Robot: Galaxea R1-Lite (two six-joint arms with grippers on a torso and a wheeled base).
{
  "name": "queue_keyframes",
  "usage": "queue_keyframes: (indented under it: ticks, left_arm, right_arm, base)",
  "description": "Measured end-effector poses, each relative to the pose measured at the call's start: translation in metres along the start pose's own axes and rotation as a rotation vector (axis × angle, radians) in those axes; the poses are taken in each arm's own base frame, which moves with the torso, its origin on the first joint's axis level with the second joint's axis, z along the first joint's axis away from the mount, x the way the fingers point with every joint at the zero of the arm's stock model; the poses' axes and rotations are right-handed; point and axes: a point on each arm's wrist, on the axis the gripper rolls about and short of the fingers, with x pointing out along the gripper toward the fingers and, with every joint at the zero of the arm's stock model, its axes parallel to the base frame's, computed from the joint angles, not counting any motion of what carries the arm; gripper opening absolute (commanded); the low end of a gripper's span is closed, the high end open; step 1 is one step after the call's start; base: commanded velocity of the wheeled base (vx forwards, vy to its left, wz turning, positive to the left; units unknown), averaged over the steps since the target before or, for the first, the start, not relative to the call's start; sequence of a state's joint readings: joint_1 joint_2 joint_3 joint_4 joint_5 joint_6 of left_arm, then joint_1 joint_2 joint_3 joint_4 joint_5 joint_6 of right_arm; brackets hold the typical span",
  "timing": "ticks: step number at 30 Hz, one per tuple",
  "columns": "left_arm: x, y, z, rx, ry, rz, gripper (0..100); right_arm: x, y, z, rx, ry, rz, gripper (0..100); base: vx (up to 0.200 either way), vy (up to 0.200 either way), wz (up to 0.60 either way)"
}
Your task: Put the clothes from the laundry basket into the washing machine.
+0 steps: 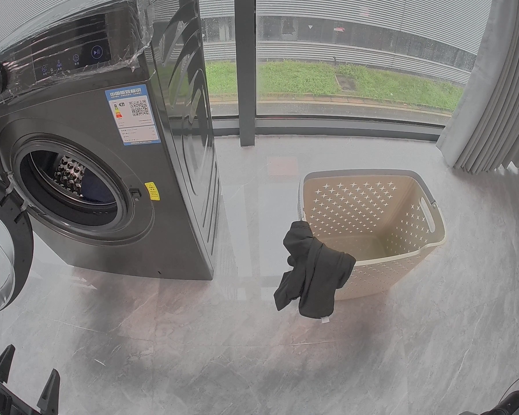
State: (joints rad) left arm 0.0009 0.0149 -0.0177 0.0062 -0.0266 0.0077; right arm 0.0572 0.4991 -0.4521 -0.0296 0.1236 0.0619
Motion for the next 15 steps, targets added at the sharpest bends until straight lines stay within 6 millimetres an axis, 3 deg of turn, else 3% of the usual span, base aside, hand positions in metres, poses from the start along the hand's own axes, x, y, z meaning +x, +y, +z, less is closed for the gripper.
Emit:
queue_keyframes:
  ticks: [6,8,15]
  left_arm:
    - [0.0,0.0,0.0,0.0,0.0,0.001,100]
    - [0.0,0.0,0.0,-0.001,0.0,0.0,100]
    - [0.0,0.0,0.0,-0.004,0.0,0.0,100]
  right_arm:
    - [0.062,-0.002,0.006,0.009,0.132,0.064,100]
    - [0.084,-0.001,0.004,0.01,0.173,0.084,100]
    - [0.156,0.011,-0.017,0.007,0.311,0.157,100]
  base:
    - [0.0,0.0,0.0]
    - [0.0,-0.2,0.0]
    - [0.0,-0.029,0.0]
